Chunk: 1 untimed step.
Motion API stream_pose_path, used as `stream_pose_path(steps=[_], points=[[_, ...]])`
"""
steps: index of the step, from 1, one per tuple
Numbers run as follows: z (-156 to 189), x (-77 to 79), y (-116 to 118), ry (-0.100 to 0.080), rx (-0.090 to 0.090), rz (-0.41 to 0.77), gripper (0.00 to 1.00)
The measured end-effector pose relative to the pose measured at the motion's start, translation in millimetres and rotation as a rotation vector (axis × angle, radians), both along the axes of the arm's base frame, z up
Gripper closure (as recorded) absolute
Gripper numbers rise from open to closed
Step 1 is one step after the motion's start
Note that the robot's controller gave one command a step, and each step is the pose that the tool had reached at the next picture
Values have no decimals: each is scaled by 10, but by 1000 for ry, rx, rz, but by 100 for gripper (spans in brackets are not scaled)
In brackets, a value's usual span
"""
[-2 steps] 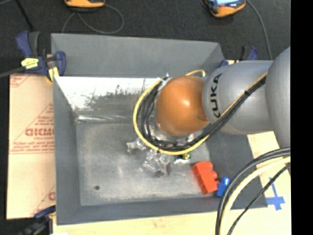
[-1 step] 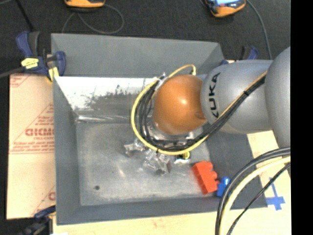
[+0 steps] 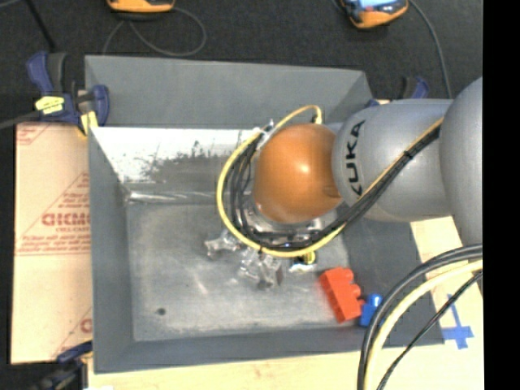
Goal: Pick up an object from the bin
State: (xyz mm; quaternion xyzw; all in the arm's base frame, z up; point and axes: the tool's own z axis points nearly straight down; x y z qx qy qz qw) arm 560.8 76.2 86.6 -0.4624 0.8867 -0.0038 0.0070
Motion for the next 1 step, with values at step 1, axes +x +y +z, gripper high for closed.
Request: stream_pose_path(steps=[1], points=[[3,4,28,-2,4,0,100]])
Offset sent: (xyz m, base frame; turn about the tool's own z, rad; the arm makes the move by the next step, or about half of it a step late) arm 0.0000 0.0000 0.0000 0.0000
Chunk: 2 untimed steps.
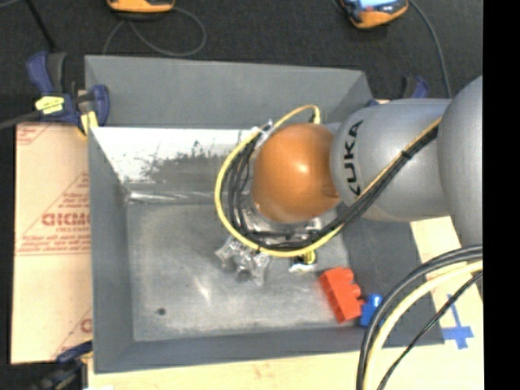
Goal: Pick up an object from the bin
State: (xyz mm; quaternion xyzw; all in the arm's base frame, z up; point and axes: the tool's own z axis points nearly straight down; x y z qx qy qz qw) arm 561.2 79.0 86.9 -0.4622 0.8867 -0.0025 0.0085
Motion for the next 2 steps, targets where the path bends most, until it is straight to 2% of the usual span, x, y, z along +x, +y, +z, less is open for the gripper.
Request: stream_pose_path(steps=[1,2], points=[[269,13,-7,13,-2,-6,100],[623,20,-15,14,-3,-12,100]])
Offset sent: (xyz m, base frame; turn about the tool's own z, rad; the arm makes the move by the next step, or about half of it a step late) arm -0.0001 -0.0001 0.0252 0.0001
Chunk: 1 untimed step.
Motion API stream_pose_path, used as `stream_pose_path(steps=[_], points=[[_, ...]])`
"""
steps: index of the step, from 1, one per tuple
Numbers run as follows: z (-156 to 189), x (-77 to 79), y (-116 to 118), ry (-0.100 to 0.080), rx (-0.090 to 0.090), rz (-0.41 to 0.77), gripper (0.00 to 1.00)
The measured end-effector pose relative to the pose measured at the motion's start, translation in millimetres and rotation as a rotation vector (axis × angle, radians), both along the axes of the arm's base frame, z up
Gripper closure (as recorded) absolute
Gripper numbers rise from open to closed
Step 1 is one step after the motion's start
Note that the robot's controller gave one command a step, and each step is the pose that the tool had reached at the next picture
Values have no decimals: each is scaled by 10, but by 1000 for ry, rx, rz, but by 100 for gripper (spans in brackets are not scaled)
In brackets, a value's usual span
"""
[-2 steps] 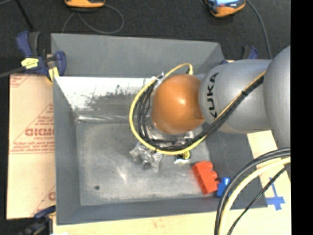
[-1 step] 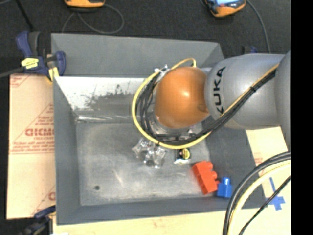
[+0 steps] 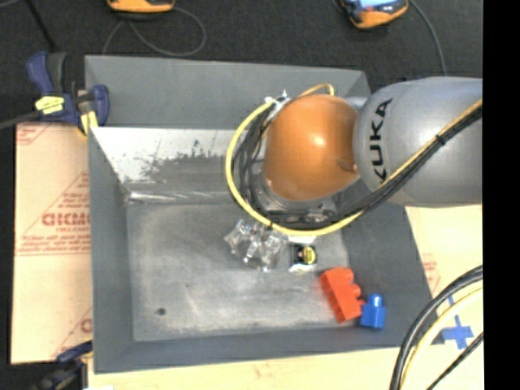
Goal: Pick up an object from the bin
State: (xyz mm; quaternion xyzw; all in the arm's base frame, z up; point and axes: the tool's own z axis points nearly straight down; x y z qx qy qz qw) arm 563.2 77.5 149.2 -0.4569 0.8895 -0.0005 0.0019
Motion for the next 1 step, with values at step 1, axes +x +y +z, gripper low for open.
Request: stream_pose_path(steps=[1], points=[[471,12,-8,-1,0,-6,100]])
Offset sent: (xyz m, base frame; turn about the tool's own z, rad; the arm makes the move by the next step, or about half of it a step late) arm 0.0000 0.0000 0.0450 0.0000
